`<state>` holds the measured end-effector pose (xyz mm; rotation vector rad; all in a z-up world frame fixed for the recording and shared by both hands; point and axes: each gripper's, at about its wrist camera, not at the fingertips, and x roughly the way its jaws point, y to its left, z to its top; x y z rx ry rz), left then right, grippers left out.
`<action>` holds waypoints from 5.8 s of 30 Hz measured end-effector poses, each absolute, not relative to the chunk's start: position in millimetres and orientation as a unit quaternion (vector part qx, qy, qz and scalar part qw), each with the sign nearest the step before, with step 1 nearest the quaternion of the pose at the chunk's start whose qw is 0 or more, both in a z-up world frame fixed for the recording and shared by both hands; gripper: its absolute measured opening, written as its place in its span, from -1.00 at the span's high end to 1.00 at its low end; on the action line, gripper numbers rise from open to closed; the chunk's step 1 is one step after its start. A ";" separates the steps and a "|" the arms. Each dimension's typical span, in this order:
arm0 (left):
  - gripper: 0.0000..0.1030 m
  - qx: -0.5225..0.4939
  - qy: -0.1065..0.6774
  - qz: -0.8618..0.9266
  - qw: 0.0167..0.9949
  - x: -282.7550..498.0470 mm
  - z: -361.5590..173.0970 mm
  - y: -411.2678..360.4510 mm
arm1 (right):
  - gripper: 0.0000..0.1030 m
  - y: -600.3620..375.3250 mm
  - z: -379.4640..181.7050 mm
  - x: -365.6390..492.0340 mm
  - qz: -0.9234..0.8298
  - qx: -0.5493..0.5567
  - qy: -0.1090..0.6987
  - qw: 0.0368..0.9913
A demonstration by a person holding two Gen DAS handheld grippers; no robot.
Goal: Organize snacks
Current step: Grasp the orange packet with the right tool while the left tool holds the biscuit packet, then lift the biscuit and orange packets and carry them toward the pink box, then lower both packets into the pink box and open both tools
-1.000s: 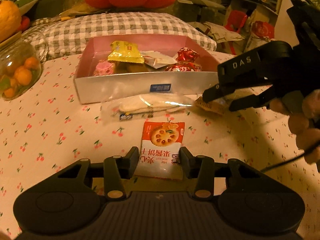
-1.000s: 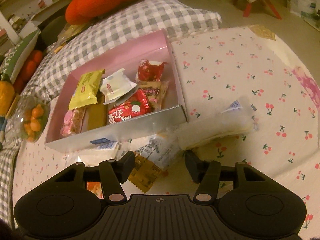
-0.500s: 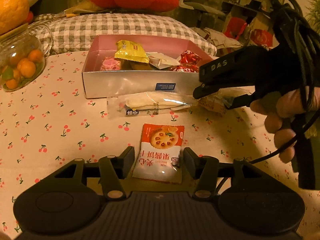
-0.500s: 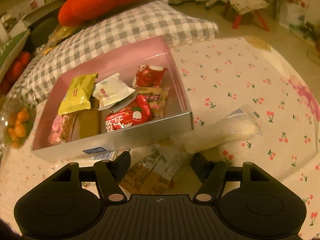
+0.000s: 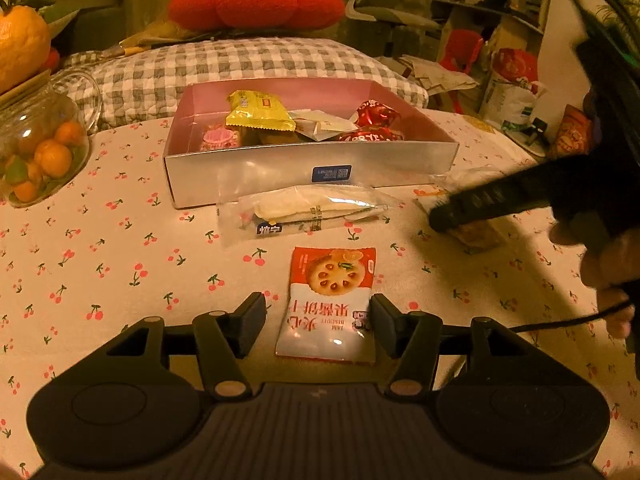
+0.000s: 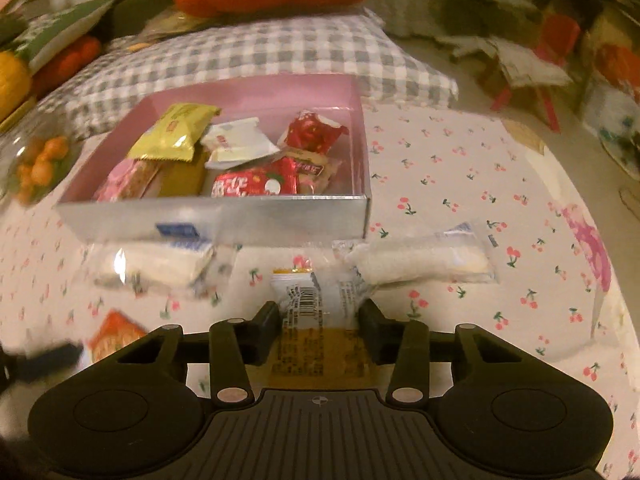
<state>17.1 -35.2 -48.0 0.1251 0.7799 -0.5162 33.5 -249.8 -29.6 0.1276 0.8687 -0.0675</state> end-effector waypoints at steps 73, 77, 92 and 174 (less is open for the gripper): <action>0.15 0.008 0.418 -0.215 0.883 23.3 -34.2 -27.4 | 0.09 -239.0 -30.3 -15.4 0.110 0.035 0.394 0.912; 0.15 0.008 0.422 -0.212 0.881 23.7 -35.9 -26.0 | 0.09 -233.3 -31.2 -10.5 0.106 0.022 0.391 0.914; 0.15 -0.005 0.421 -0.212 0.882 23.7 -26.3 -26.0 | 0.25 -226.9 -18.5 -4.7 0.130 0.028 0.389 0.912; -0.86 0.082 0.407 -0.207 0.886 156.5 1.3 -108.3 | -0.62 -306.4 41.3 165.2 0.028 0.144 0.365 0.919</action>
